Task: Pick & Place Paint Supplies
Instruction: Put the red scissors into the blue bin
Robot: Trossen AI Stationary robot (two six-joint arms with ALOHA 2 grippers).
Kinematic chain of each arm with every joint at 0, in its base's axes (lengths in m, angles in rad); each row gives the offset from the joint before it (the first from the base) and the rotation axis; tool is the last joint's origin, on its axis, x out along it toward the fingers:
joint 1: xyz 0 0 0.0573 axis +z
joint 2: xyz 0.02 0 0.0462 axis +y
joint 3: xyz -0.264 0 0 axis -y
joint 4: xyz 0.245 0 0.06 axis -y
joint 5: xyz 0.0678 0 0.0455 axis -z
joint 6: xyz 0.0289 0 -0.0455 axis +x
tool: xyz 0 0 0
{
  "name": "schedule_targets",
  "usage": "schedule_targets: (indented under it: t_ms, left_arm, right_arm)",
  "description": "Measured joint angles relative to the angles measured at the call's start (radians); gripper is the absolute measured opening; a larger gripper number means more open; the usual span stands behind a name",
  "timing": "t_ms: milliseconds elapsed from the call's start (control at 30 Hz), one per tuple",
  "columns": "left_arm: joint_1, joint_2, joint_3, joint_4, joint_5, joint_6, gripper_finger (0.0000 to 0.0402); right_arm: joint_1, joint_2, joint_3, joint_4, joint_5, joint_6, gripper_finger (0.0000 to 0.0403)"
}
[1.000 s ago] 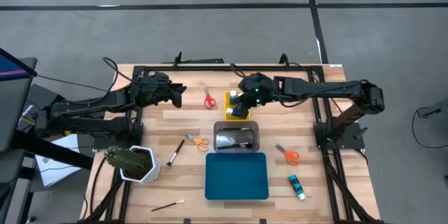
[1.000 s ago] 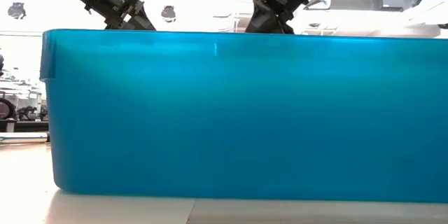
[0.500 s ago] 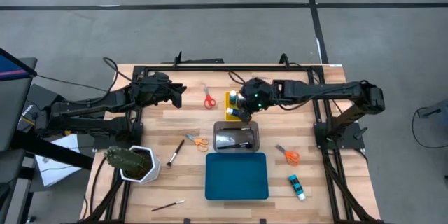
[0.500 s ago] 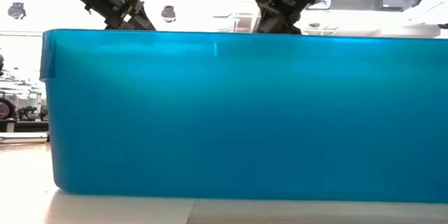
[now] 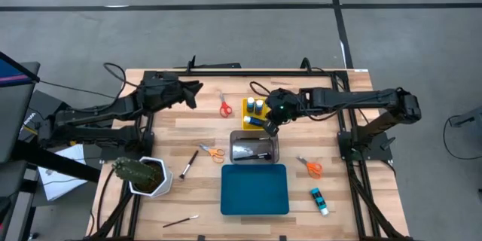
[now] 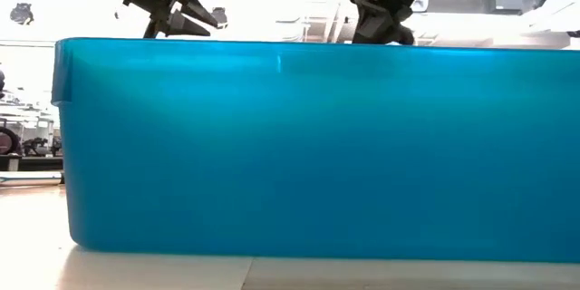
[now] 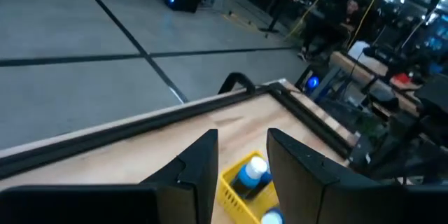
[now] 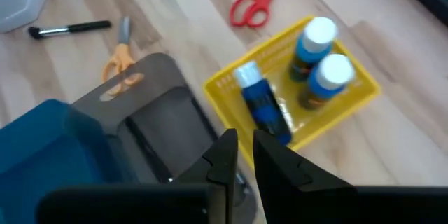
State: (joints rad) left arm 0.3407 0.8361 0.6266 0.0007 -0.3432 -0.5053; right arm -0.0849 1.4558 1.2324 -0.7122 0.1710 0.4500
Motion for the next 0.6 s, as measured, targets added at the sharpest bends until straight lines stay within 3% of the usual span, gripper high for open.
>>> schedule_targets:
  t_ms: [233,467,600]
  left_arm:
    - [0.027,0.07,0.063,0.016,0.02,-0.052,0.0117]
    - [0.027,0.29,0.249,0.015,0.108,-0.086,0.0117]
    - [0.028,0.419,0.387,-0.078,0.112,-0.081,0.0117]
  right_arm:
    - [-0.013,-0.039,0.0,-0.015,0.018,-0.002,0.0043]
    - [-0.039,-0.072,0.0,-0.018,0.018,-0.016,0.0043]
    - [-0.043,-0.092,0.0,-0.044,0.019,-0.016,0.0043]
